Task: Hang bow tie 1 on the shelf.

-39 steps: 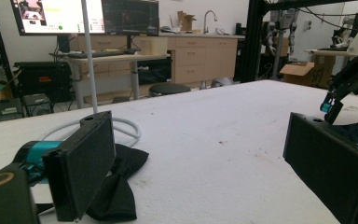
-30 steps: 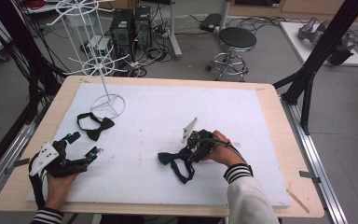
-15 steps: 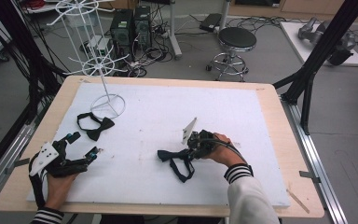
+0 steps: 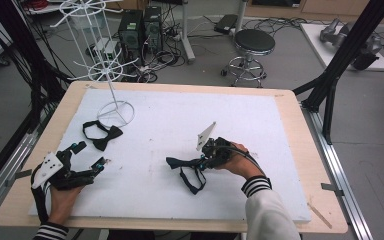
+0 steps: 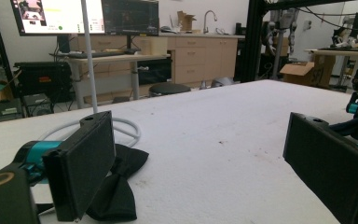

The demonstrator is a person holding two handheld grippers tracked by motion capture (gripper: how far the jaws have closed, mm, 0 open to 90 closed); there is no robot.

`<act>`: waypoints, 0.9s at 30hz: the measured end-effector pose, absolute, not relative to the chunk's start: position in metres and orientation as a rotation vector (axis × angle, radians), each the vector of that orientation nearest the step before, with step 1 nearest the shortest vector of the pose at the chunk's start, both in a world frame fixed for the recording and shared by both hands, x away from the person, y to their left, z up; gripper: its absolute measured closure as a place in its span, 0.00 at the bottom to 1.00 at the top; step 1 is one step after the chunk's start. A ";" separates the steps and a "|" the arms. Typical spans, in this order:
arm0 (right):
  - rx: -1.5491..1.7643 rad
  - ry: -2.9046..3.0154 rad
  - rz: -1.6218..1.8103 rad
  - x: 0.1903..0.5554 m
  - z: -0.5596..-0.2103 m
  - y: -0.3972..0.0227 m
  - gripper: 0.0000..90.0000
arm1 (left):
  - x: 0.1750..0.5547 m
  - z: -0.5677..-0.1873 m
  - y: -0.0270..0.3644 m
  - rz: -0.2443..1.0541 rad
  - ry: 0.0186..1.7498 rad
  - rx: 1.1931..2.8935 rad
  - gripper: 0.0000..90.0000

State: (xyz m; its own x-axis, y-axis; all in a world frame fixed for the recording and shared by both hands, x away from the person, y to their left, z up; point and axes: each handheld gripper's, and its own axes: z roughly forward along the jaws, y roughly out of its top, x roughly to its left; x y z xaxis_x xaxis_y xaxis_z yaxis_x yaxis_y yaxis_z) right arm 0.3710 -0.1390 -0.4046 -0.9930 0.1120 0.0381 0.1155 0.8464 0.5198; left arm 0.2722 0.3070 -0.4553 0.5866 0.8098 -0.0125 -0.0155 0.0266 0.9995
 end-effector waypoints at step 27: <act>-0.223 -2.861 -1.248 0.366 -0.378 -0.147 0.95 | 0.279 -0.422 0.303 0.706 0.649 1.549 0.11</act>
